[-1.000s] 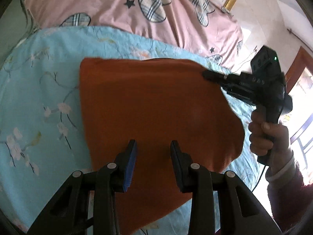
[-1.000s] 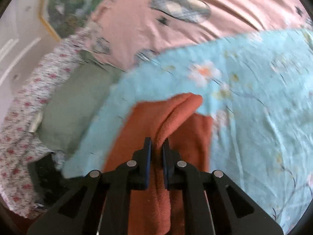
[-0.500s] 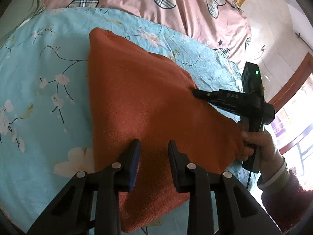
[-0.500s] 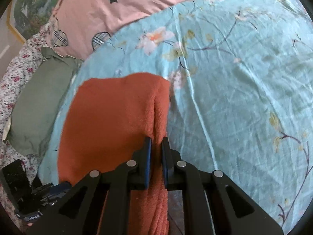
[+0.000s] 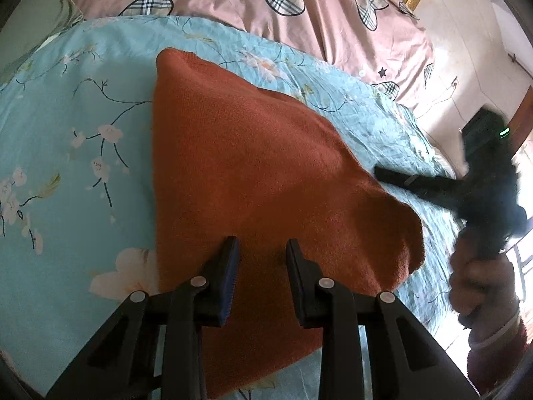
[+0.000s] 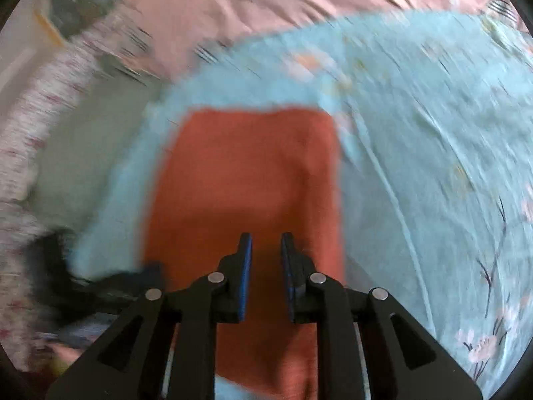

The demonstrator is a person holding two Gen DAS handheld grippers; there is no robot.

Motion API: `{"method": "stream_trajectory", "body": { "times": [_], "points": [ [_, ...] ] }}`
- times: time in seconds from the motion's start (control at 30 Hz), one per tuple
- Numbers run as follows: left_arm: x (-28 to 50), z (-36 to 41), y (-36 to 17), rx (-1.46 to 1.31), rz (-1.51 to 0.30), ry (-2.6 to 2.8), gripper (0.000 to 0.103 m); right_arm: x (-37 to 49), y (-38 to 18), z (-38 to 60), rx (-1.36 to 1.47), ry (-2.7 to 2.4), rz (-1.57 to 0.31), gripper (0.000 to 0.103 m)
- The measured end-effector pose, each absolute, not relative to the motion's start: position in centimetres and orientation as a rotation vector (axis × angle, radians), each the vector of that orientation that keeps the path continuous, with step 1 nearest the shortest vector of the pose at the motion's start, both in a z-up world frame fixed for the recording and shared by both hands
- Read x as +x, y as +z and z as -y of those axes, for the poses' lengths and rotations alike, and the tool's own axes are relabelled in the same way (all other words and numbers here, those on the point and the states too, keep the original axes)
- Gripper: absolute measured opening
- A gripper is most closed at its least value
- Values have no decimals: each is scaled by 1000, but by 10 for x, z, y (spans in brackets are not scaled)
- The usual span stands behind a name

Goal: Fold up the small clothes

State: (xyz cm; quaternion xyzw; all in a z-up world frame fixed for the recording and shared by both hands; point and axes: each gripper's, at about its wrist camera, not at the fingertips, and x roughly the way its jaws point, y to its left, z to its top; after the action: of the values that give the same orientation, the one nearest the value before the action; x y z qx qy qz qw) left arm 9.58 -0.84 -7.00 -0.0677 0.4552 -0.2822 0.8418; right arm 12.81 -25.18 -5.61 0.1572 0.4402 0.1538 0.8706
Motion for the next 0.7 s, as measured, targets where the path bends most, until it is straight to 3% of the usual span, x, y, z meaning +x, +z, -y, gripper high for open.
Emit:
{"method": "stream_trajectory", "body": {
  "times": [0.1,0.47,0.6,0.7],
  "points": [
    [94,5,-69,-150,-965,-606,28,133,-77,270,442,332,-916,6],
    [70,-10,-46,-158,-929,-611,28,152,-26,253,397,373,-821,10],
    [80,-7,-61,-119,-990,-576,26,200,-50,247,322,262,-918,9],
    [83,-8,-72,-141,-1025,-580,18,214,-70,256,382,258,-956,5]
  ]
}}
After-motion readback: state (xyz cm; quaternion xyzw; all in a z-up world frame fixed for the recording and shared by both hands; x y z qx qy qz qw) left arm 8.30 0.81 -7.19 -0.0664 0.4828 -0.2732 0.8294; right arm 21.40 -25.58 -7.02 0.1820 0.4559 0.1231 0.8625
